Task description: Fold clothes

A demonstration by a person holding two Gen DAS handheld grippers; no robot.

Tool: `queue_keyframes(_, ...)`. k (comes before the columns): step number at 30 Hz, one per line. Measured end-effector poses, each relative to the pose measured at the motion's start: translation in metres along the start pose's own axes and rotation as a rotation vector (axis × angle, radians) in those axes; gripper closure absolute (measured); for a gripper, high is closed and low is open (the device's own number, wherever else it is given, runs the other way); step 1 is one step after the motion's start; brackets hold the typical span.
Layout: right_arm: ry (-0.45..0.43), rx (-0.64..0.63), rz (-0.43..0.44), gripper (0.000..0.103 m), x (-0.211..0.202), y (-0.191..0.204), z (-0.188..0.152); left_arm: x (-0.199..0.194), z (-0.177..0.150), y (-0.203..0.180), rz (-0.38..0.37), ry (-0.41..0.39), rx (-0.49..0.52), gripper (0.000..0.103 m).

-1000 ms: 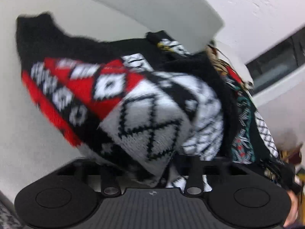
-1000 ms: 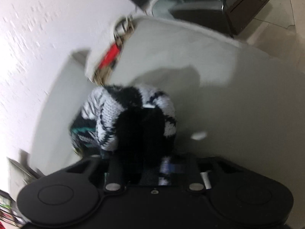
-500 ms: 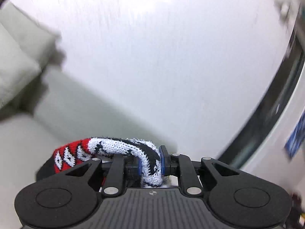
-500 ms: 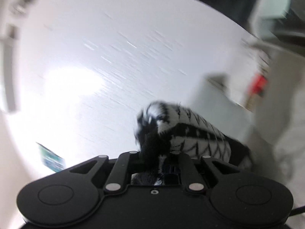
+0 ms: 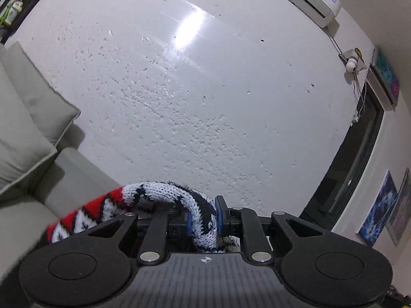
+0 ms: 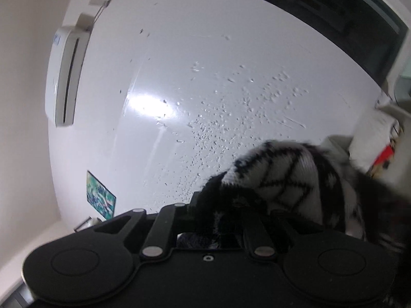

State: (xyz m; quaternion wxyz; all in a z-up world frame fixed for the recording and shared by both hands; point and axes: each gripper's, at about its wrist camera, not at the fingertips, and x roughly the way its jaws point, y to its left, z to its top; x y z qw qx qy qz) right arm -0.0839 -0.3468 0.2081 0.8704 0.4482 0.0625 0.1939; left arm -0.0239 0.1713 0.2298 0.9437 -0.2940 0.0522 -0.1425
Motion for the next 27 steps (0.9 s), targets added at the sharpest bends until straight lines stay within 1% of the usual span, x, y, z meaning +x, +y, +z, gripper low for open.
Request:
queue_keyframes(2,0.025,-0.034,-0.037,0.092,0.025,0.002,0.003,0.013,0.007,0.003,0.015,0.001,0.011,0.087)
queue_keyframes(3,0.040,-0.045,-0.059,0.092,0.039,0.001,0.004,0.028,0.007,0.009,0.038,0.023,0.017,0.087)
queue_keyframes(6,0.092,-0.057,-0.144,0.092,0.100,-0.025,0.001,0.081,0.003,0.034,0.125,0.103,0.042,0.087)
queue_keyframes(8,0.100,-0.078,-0.177,0.092,0.140,-0.036,0.002,0.117,0.006,0.046,0.171,0.139,0.052,0.088)
queue_keyframes(9,0.104,-0.089,-0.194,0.092,0.161,-0.042,0.003,0.132,0.011,0.049,0.186,0.145,0.062,0.088)
queue_keyframes(10,0.082,-0.127,-0.186,0.092,0.172,-0.035,0.007,0.139,0.020,0.044,0.182,0.129,0.076,0.088)
queue_keyframes(11,0.059,-0.167,-0.177,0.092,0.182,-0.027,0.011,0.139,0.029,0.034,0.164,0.091,0.101,0.088)
queue_keyframes(13,-0.018,-0.275,-0.124,0.092,0.182,-0.005,0.016,0.132,0.038,0.021,0.125,0.009,0.156,0.087)
queue_keyframes(15,-0.066,-0.364,-0.109,0.092,0.169,0.011,0.010,0.125,0.031,0.022,0.114,-0.010,0.185,0.087)
queue_keyframes(17,-0.057,-0.394,-0.120,0.092,0.156,0.003,-0.006,0.121,0.020,0.026,0.112,-0.015,0.213,0.087)
queue_keyframes(19,-0.005,-0.379,-0.168,0.092,0.153,-0.031,-0.029,0.123,-0.014,0.047,0.156,0.054,0.230,0.086)
queue_keyframes(20,0.033,-0.361,-0.200,0.092,0.154,-0.053,-0.043,0.126,-0.035,0.061,0.183,0.100,0.229,0.086)
queue_keyframes(22,0.135,-0.290,-0.285,0.092,0.160,-0.101,-0.078,0.129,-0.084,0.092,0.242,0.199,0.227,0.086)
queue_keyframes(23,0.190,-0.251,-0.332,0.092,0.163,-0.125,-0.097,0.132,-0.112,0.111,0.282,0.254,0.230,0.086)
queue_keyframes(25,0.287,-0.176,-0.438,0.092,0.163,-0.176,-0.140,0.138,-0.165,0.146,0.384,0.362,0.248,0.086)
queue_keyframes(27,0.390,-0.126,-0.547,0.092,0.162,-0.218,-0.181,0.142,-0.217,0.185,0.493,0.489,0.236,0.085)
